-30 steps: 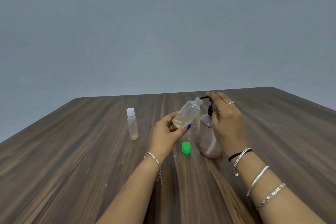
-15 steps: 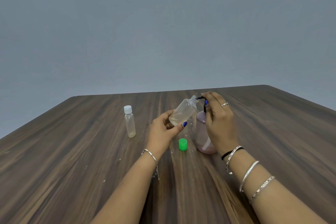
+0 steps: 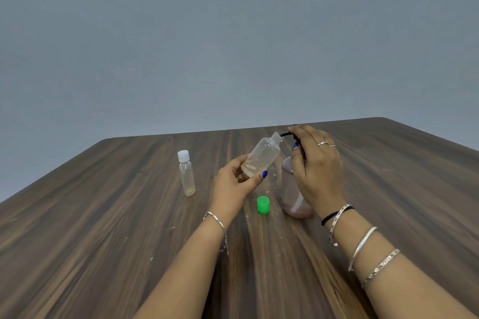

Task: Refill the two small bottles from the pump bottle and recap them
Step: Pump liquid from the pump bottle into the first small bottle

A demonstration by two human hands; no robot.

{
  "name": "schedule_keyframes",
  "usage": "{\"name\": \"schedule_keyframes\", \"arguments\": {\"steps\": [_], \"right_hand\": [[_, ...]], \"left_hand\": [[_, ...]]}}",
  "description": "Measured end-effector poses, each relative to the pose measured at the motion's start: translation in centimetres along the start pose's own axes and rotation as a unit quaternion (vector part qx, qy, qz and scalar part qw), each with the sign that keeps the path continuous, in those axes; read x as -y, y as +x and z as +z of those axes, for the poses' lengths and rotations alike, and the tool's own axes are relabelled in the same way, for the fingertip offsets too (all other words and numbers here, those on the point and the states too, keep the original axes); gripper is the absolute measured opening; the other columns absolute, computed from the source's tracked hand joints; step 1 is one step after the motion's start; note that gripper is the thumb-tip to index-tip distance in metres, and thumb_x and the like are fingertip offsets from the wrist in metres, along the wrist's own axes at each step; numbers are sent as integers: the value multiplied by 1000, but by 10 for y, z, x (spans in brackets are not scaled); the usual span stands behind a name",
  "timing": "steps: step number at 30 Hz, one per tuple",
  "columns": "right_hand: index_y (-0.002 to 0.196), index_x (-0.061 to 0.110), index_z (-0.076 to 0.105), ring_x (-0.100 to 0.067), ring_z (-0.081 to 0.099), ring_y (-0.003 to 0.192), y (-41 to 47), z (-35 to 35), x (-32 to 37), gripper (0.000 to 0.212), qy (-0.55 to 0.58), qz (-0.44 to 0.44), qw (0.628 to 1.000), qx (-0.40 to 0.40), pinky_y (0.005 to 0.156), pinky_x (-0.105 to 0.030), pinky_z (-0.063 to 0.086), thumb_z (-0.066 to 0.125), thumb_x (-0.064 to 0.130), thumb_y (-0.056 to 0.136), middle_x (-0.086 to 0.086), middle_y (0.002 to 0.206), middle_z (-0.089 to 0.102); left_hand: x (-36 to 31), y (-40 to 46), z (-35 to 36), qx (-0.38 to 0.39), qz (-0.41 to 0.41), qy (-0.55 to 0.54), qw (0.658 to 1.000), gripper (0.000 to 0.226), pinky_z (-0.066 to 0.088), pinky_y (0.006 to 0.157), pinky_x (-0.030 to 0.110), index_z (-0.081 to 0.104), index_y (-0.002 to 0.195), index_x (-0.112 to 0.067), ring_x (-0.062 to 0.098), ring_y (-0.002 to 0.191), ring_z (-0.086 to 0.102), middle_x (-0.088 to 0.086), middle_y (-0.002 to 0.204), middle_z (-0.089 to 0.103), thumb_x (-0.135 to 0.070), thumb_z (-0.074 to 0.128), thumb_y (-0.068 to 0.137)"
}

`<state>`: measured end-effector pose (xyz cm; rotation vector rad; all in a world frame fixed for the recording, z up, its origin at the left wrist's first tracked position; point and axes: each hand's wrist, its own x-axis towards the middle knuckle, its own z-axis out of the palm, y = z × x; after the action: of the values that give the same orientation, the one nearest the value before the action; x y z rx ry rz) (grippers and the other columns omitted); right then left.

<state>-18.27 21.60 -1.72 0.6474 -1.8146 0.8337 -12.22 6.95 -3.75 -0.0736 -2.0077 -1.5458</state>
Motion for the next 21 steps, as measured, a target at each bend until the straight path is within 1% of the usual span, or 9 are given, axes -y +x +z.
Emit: {"name": "schedule_keyframes", "arguments": {"steps": [2, 5, 7, 9, 12, 16, 19, 21], "right_hand": [[107, 13, 68, -21, 54, 102, -2, 1, 1, 39, -29, 0, 999, -18, 87, -38, 46, 39, 20, 81, -1, 110, 68], [102, 20, 70, -19, 53, 97, -2, 1, 2, 36, -60, 7, 998, -37, 84, -34, 31, 42, 23, 80, 6, 106, 70], [99, 22, 71, -18, 53, 93, -2, 1, 3, 34, -72, 11, 997, -38, 80, -32, 27, 43, 25, 80, 9, 103, 71], [99, 23, 71, -16, 49, 92, -4, 1, 3, 34, -75, 14, 996, -37, 79, -32, 27, 43, 25, 79, 10, 103, 70], [103, 22, 69, -18, 51, 93, -5, 0, 1, 37, -84, 9, 996, -29, 80, -33, 27, 42, 25, 79, 9, 107, 69], [112, 20, 67, -15, 43, 99, -2, -2, 1, 41, -71, 8, 997, -13, 81, -32, 25, 39, 26, 82, 5, 114, 68], [115, 19, 65, -20, 50, 101, -1, -3, 2, 43, -70, 8, 998, 0, 82, -32, 26, 38, 28, 82, 4, 117, 66], [117, 19, 64, -22, 51, 102, -1, -4, 3, 44, -71, 9, 997, 6, 83, -33, 27, 37, 29, 83, 4, 118, 66]], "left_hand": [[1, 0, 0, -1, -3, -5, 1000, 38, 50, 79, 15, 58, 107, -23, 6, 89, 64, -7, 98, 67, -9, 73, 76], [2, 0, 0, -1, -5, -2, 1000, 38, 50, 81, 17, 59, 108, -23, 8, 91, 65, -6, 99, 67, -10, 74, 75], [2, 0, 0, 1, -7, -4, 1000, 39, 51, 82, 18, 59, 107, -23, 9, 91, 65, -5, 99, 68, -9, 74, 75], [1, -1, 1, 2, -5, -5, 1000, 38, 51, 81, 18, 59, 105, -24, 8, 89, 65, -7, 97, 68, -9, 74, 75], [0, -2, 1, 2, 2, -8, 1000, 37, 51, 79, 15, 58, 103, -26, 4, 86, 65, -11, 93, 67, -8, 74, 75], [1, -1, 1, 5, 1, -12, 1000, 36, 51, 81, 18, 59, 102, -27, 6, 85, 65, -10, 93, 68, -7, 73, 75], [1, 0, 0, 2, 3, -13, 1000, 36, 50, 78, 14, 59, 102, -26, 0, 82, 64, -11, 93, 68, -7, 73, 75], [0, 0, 0, 2, 6, -10, 1000, 37, 50, 78, 14, 59, 101, -28, 1, 84, 64, -12, 93, 68, -7, 73, 75]]}}
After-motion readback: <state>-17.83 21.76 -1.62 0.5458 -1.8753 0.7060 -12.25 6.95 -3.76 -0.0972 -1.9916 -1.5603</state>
